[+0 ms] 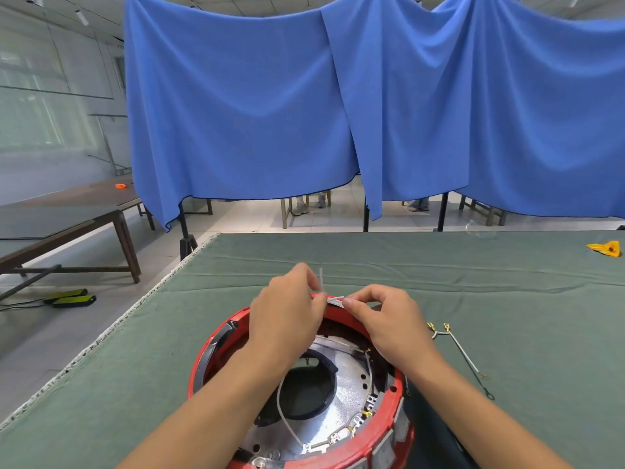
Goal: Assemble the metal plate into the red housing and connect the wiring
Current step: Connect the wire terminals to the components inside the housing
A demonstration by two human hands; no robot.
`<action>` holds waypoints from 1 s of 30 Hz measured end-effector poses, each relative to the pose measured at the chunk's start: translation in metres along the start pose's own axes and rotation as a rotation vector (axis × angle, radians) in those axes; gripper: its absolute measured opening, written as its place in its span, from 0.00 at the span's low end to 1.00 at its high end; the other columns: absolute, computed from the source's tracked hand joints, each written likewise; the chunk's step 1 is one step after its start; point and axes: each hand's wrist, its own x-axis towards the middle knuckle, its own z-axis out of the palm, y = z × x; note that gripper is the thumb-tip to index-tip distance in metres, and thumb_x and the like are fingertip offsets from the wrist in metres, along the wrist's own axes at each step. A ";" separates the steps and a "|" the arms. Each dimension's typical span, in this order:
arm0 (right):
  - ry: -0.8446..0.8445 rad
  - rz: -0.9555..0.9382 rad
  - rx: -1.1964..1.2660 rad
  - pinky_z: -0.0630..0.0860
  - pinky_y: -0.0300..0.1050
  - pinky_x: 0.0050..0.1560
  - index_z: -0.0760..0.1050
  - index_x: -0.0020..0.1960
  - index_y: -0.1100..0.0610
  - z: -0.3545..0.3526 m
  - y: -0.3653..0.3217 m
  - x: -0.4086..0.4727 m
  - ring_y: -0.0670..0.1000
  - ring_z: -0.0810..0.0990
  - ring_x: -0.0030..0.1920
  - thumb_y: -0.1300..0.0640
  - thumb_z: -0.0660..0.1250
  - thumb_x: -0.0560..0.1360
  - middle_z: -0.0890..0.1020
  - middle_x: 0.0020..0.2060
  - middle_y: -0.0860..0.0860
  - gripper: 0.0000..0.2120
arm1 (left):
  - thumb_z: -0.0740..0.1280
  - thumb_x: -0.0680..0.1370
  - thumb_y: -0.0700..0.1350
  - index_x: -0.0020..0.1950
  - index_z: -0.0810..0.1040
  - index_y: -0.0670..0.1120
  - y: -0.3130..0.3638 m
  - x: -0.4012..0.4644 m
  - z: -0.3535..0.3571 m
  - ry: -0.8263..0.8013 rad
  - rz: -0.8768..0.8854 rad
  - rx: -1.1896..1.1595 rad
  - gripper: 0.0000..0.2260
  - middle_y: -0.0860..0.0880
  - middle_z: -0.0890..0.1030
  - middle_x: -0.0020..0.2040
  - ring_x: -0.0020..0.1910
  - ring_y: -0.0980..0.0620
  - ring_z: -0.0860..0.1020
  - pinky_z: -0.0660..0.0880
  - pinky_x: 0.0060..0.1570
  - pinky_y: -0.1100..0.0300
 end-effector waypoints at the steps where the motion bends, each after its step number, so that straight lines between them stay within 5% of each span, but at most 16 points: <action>1: -0.007 0.006 -0.006 0.74 0.44 0.46 0.80 0.39 0.51 0.000 0.000 0.000 0.47 0.80 0.43 0.50 0.70 0.73 0.84 0.39 0.45 0.07 | 0.67 0.76 0.48 0.48 0.72 0.50 0.002 -0.003 -0.001 0.097 0.083 0.109 0.04 0.54 0.78 0.43 0.38 0.49 0.76 0.68 0.36 0.58; 4: -0.025 0.002 -0.024 0.76 0.44 0.46 0.79 0.37 0.49 0.000 -0.001 0.000 0.45 0.81 0.40 0.52 0.71 0.73 0.84 0.39 0.45 0.07 | 0.69 0.73 0.42 0.52 0.78 0.48 0.008 -0.007 0.001 0.140 0.370 0.193 0.08 0.51 0.77 0.49 0.43 0.48 0.78 0.70 0.31 0.57; 8: -0.040 -0.026 0.001 0.76 0.42 0.47 0.79 0.34 0.48 -0.003 -0.002 -0.002 0.42 0.81 0.41 0.55 0.71 0.72 0.84 0.39 0.41 0.09 | 0.60 0.80 0.44 0.56 0.80 0.53 0.003 -0.002 0.007 -0.028 0.524 0.290 0.11 0.53 0.77 0.53 0.54 0.52 0.71 0.63 0.42 0.63; 14: -0.050 -0.043 0.010 0.74 0.40 0.48 0.80 0.34 0.48 -0.004 -0.003 -0.004 0.42 0.80 0.42 0.54 0.72 0.72 0.82 0.39 0.40 0.08 | 0.59 0.81 0.47 0.57 0.82 0.51 0.003 0.003 0.000 -0.270 0.395 0.160 0.12 0.51 0.80 0.51 0.52 0.51 0.75 0.71 0.51 0.57; 18: 0.032 0.031 -0.076 0.74 0.46 0.51 0.78 0.44 0.46 -0.009 -0.007 -0.006 0.46 0.79 0.49 0.45 0.67 0.74 0.82 0.43 0.41 0.06 | 0.62 0.78 0.46 0.48 0.83 0.50 0.000 0.002 -0.005 -0.134 0.242 0.153 0.10 0.51 0.84 0.45 0.47 0.49 0.79 0.76 0.46 0.54; 22: -0.100 0.179 -0.525 0.70 0.46 0.47 0.71 0.56 0.46 -0.025 -0.016 -0.009 0.54 0.78 0.53 0.40 0.63 0.73 0.79 0.49 0.46 0.16 | 0.63 0.76 0.44 0.47 0.84 0.50 -0.002 0.002 -0.005 -0.065 0.139 0.242 0.09 0.50 0.84 0.43 0.44 0.46 0.79 0.72 0.39 0.58; 26: -0.333 0.265 -0.655 0.76 0.44 0.45 0.75 0.46 0.53 -0.029 -0.023 -0.018 0.55 0.80 0.44 0.49 0.63 0.71 0.81 0.41 0.50 0.09 | 0.62 0.75 0.38 0.43 0.75 0.43 0.002 0.001 -0.010 -0.101 0.053 0.351 0.04 0.47 0.75 0.38 0.36 0.45 0.70 0.66 0.36 0.55; 28: -0.315 0.232 -0.672 0.72 0.43 0.41 0.70 0.38 0.54 -0.026 -0.023 -0.021 0.57 0.77 0.40 0.56 0.63 0.71 0.76 0.35 0.50 0.04 | 0.60 0.76 0.36 0.42 0.65 0.44 0.005 -0.001 -0.012 -0.102 0.056 0.389 0.06 0.48 0.65 0.33 0.35 0.46 0.65 0.63 0.35 0.56; 30: -0.254 0.184 -0.718 0.66 0.44 0.40 0.63 0.34 0.54 -0.023 -0.025 -0.021 0.58 0.74 0.41 0.60 0.62 0.72 0.73 0.35 0.51 0.10 | 0.59 0.78 0.37 0.44 0.63 0.44 0.007 -0.004 -0.016 -0.115 0.046 0.337 0.06 0.49 0.63 0.33 0.36 0.47 0.66 0.63 0.35 0.57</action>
